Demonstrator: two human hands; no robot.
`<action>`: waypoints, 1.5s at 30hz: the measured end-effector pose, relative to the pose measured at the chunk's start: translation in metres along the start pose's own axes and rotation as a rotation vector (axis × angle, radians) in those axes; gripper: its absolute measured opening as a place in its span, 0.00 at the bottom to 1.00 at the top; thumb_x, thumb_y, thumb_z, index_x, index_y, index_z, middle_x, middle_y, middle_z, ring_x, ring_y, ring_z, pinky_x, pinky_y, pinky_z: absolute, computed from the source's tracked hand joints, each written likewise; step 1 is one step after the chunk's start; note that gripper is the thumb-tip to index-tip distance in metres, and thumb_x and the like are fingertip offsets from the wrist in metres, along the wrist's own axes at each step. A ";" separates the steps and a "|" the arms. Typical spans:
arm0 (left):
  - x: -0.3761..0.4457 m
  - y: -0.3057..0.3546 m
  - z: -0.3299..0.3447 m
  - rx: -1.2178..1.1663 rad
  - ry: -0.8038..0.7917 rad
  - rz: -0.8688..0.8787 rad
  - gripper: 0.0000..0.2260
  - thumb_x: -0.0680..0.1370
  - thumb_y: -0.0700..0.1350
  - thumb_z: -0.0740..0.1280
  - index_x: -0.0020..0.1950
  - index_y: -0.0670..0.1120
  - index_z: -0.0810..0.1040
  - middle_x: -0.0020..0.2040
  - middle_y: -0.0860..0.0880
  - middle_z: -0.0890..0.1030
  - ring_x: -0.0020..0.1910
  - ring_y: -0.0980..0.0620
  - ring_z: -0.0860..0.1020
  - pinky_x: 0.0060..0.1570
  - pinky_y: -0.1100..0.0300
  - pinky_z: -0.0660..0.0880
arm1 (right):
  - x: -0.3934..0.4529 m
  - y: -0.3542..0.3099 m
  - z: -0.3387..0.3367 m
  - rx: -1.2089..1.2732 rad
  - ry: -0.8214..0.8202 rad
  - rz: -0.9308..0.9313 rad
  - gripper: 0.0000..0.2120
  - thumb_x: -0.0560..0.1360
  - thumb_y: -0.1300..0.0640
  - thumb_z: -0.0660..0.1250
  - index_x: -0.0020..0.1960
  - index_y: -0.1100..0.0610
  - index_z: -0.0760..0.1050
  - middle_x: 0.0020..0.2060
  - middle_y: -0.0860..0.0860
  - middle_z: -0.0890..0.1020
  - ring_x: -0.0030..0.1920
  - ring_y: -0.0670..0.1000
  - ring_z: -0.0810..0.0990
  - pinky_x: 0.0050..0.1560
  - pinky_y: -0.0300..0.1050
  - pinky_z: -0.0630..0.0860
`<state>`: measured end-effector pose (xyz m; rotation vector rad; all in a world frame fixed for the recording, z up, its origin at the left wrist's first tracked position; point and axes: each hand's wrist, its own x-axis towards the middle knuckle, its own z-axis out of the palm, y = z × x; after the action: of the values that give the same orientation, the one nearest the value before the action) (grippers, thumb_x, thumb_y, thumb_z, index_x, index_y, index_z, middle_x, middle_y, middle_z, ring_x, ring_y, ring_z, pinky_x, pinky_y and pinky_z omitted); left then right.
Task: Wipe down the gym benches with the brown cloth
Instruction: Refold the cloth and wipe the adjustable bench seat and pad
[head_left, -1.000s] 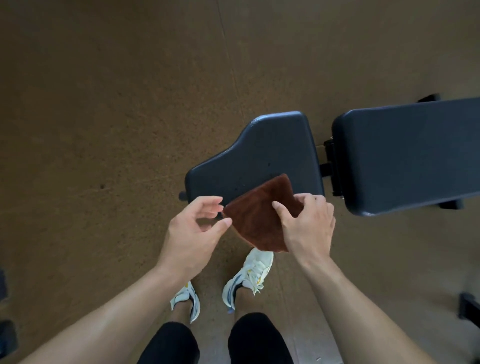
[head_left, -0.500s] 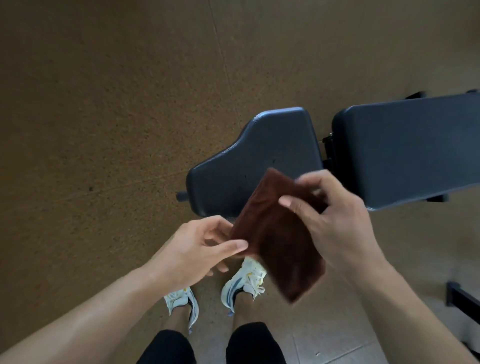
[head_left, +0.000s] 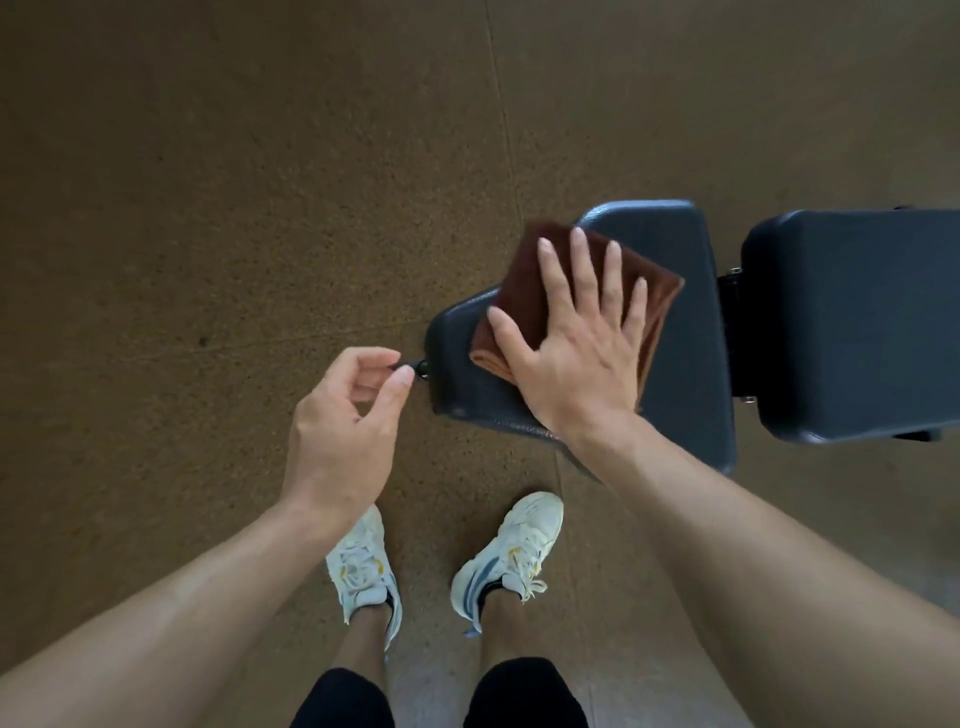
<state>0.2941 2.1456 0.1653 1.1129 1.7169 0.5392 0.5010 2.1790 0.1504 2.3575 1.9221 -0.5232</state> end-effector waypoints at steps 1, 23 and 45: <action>0.001 -0.003 0.000 -0.001 0.033 -0.012 0.09 0.81 0.53 0.66 0.60 0.54 0.79 0.51 0.59 0.81 0.53 0.60 0.80 0.53 0.58 0.79 | 0.011 -0.017 0.001 -0.013 0.003 -0.053 0.36 0.80 0.28 0.49 0.83 0.42 0.56 0.85 0.46 0.53 0.85 0.53 0.41 0.82 0.62 0.37; 0.008 0.055 0.054 0.125 -0.352 -0.236 0.51 0.77 0.57 0.70 0.80 0.51 0.30 0.83 0.54 0.38 0.82 0.48 0.48 0.77 0.47 0.53 | 0.032 0.056 -0.013 0.112 0.065 0.358 0.32 0.84 0.35 0.45 0.85 0.42 0.46 0.85 0.45 0.44 0.84 0.53 0.38 0.82 0.63 0.36; 0.039 0.071 0.096 0.464 -0.291 -0.657 0.76 0.57 0.55 0.86 0.73 0.54 0.19 0.81 0.41 0.47 0.80 0.38 0.52 0.76 0.37 0.59 | 0.077 0.073 -0.027 0.025 0.037 0.113 0.29 0.82 0.34 0.49 0.81 0.42 0.60 0.83 0.47 0.59 0.84 0.55 0.48 0.82 0.66 0.41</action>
<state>0.4070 2.2007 0.1606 0.8017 1.8510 -0.4276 0.5900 2.2425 0.1412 2.4901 1.7932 -0.5015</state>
